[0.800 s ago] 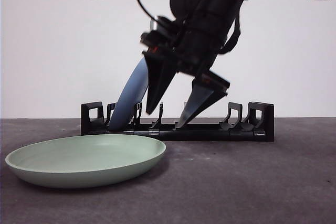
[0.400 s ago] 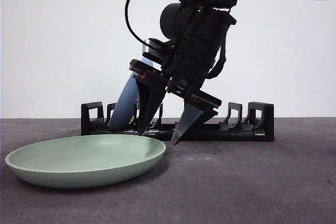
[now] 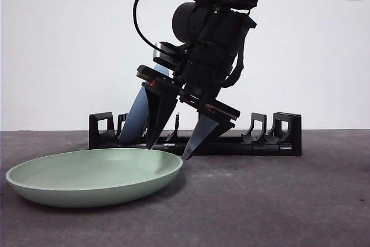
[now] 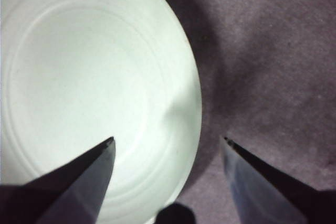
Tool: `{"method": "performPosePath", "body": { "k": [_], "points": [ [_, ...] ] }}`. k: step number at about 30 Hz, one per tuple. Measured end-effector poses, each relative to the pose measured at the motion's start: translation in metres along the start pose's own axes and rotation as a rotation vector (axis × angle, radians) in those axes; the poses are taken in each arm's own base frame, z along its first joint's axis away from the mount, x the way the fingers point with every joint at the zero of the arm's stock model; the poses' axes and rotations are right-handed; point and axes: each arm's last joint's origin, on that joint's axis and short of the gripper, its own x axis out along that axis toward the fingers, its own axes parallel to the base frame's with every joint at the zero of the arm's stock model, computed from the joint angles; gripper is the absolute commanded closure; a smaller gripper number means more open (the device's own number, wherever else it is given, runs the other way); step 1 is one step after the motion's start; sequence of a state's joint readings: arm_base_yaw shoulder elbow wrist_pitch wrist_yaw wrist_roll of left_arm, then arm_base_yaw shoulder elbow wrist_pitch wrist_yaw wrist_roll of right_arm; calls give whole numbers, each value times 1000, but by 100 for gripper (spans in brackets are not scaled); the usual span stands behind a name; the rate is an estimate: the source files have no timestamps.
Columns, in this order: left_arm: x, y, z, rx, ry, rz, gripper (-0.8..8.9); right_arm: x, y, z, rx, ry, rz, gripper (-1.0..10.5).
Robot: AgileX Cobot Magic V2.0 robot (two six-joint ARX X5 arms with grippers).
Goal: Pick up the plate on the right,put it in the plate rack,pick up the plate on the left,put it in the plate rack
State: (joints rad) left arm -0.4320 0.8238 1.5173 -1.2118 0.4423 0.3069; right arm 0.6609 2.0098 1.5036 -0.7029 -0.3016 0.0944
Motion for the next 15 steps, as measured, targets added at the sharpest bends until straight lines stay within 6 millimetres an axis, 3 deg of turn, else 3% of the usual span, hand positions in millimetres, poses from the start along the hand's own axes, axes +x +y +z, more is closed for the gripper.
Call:
{"method": "performPosePath", "body": {
  "k": [5, 15],
  "points": [
    [2, -1, 1, 7, 3, -14, 332, 0, 0, 0, 7, 0, -7, 691],
    [2, -2, 1, 14, 2, -30, 332, 0, 0, 0, 22, 0, -7, 691]
  ]
}}
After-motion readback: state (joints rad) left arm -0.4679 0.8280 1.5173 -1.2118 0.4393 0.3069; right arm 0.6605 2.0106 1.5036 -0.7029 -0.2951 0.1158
